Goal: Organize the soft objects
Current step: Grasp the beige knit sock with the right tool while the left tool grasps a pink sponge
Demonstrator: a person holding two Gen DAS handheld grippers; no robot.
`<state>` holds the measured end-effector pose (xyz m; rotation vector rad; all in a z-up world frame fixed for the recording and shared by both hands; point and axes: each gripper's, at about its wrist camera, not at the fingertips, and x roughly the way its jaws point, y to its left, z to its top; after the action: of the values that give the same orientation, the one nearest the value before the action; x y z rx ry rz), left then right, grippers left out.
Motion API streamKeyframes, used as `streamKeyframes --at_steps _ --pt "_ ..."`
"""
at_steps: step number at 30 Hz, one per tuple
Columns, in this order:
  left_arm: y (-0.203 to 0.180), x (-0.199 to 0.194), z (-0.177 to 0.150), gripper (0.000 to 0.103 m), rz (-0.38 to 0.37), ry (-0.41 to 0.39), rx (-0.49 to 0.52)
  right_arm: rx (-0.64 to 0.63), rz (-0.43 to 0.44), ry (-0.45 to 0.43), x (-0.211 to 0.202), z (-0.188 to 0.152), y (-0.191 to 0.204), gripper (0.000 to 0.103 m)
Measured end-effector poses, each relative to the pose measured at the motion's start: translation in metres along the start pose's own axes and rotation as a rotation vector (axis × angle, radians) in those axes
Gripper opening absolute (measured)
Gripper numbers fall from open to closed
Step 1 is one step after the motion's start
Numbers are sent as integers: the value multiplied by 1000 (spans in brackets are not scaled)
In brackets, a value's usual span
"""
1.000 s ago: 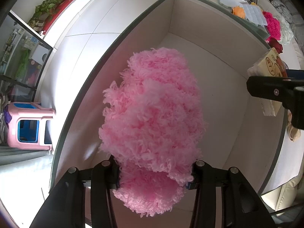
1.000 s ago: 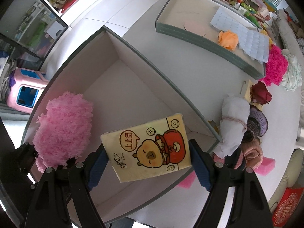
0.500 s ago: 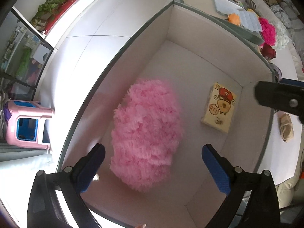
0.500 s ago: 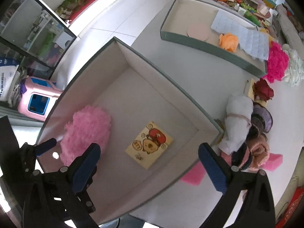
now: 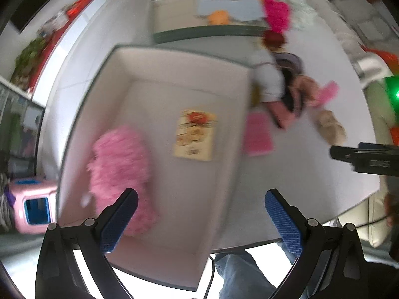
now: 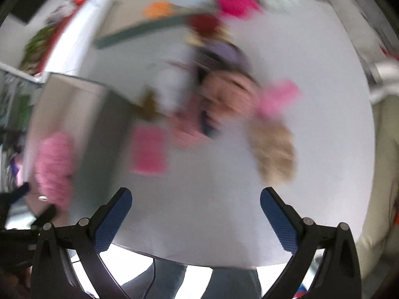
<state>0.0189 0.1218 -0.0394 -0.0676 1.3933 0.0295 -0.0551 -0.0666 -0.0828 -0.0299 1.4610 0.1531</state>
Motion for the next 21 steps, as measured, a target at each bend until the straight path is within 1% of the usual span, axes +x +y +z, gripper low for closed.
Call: streamKeyframes --at_steps 2,5,8,11,13,14,18,21 --pt "-26 0 4 102 -2 14 25 42 -22 38 11 -7 -26 103" --pt "-54 9 6 102 -21 44 26 81 -29 93 28 -11 -60 103" --pt "-79 36 13 102 0 110 -10 77 -27 122 41 -7 -79 103" --pt "-90 68 20 102 42 161 -97 45 -24 134 50 1 -85 103" --pt "-93 81 25 102 71 179 -139 17 -19 139 57 10 -83 103" --pt "-94 86 28 102 83 178 -153 1 -19 137 61 15 -82 103" --pt "-100 102 44 102 174 160 -182 -44 -14 143 76 35 -72 102" --pt "-104 115 53 102 225 168 -199 -76 -52 167 89 53 -66 102"
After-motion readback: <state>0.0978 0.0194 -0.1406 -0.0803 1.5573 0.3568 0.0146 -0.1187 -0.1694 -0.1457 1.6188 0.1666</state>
